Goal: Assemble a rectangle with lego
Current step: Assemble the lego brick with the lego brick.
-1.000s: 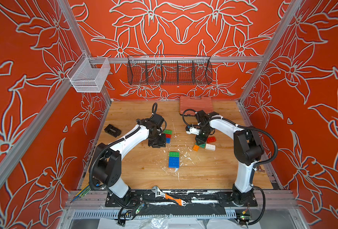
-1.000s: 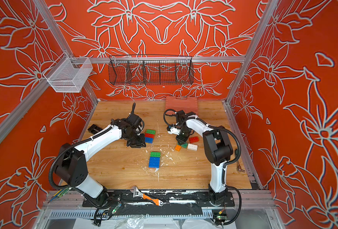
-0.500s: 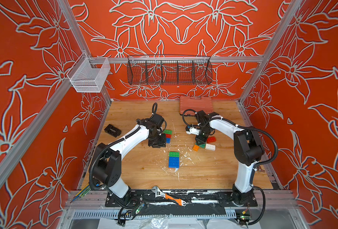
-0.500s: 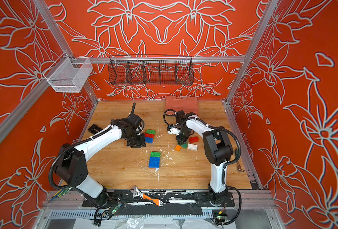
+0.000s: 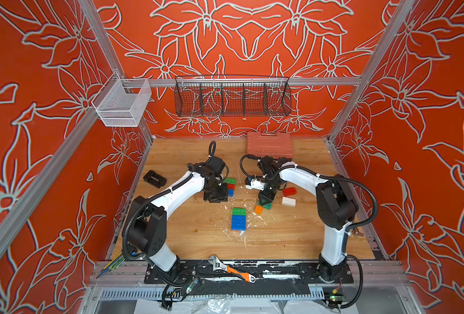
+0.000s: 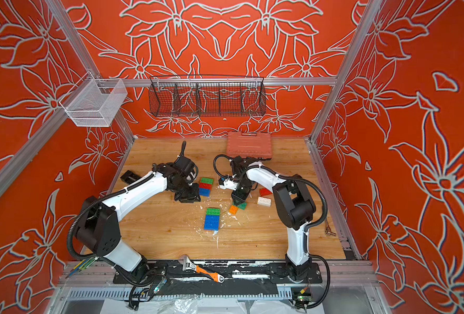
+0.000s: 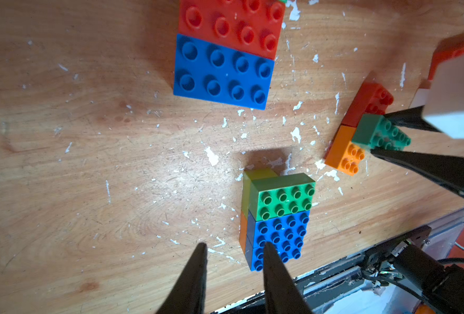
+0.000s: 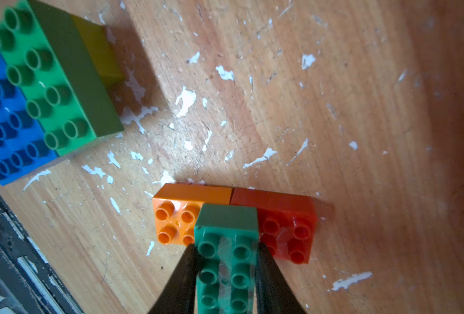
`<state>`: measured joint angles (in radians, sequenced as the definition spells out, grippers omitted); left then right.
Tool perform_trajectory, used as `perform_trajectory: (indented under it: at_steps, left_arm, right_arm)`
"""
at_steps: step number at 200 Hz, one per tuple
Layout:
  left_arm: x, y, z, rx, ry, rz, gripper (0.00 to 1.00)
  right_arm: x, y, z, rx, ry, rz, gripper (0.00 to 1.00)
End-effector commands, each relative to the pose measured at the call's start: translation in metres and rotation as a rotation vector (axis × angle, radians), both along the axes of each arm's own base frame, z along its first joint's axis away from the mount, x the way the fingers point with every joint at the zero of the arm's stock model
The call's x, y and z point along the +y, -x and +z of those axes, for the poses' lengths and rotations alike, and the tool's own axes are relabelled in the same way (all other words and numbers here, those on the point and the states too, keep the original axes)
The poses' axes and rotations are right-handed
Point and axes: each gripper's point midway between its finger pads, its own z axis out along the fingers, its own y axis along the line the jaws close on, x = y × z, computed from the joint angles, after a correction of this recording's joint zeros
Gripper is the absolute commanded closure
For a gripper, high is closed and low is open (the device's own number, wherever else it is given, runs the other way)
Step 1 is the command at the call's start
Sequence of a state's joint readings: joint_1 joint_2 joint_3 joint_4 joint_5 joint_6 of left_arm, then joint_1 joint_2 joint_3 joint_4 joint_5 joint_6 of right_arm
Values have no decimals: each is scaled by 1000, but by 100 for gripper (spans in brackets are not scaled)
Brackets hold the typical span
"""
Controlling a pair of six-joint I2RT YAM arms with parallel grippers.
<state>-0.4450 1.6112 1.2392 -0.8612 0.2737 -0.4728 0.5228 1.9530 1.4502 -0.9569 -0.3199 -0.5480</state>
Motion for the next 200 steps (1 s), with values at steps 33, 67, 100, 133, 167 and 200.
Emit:
perform_trajectory:
  at_steps: [33, 67, 100, 133, 167, 200]
  left_arm:
    - [4, 4, -1, 3, -3, 22, 66]
    - [5, 4, -3, 6, -8, 32, 66]
    - [6, 4, -6, 15, -17, 33, 66]
    - [6, 2, -6, 15, -26, 36, 66]
    - [8, -1, 0, 0, -36, 40, 66]
    - [6, -4, 5, -12, -25, 42, 66]
  right_arm:
    - [-44, 28, -48, 159, 292, 26, 100]
    - [-47, 39, -55, 112, 302, 65, 100]
    - [-49, 46, -66, 74, 342, 74, 100]
    - [-44, 57, -79, 89, 370, 96, 100]
    - [-35, 47, -61, 42, 345, 89, 100]
    - [-24, 27, -35, -48, 303, 74, 95]
